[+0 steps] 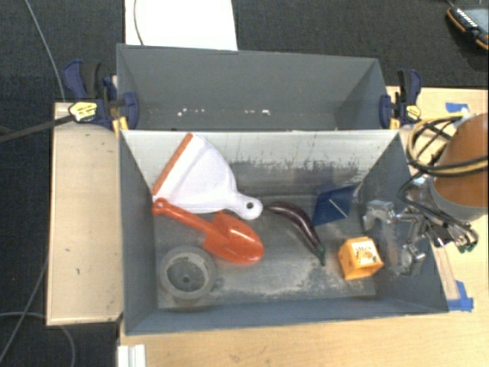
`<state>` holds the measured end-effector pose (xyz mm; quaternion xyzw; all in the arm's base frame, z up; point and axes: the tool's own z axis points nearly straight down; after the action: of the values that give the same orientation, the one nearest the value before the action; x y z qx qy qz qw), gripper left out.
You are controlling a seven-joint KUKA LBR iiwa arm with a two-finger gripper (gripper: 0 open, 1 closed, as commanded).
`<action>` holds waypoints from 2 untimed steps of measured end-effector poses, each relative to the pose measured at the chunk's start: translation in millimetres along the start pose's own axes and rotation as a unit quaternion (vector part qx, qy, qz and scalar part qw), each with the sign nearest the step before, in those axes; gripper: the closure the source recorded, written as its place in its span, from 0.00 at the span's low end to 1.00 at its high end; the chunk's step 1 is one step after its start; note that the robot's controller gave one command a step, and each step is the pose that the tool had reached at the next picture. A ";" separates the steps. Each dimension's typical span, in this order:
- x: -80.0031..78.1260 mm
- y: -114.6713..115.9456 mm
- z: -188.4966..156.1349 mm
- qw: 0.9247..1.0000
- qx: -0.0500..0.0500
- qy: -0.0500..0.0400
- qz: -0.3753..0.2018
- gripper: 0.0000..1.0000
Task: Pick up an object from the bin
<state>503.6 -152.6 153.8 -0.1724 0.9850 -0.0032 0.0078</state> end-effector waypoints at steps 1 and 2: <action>-2.8 4.1 75.7 0.998 -0.007 0.010 0.063 0.00; 10.9 9.6 83.2 0.998 0.001 -0.002 0.069 0.00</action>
Offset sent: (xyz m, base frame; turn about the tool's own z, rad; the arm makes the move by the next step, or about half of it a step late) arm -0.0127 0.0045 -0.0838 0.1450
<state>491.5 -147.6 70.3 -0.1036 0.9946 -0.0036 0.0107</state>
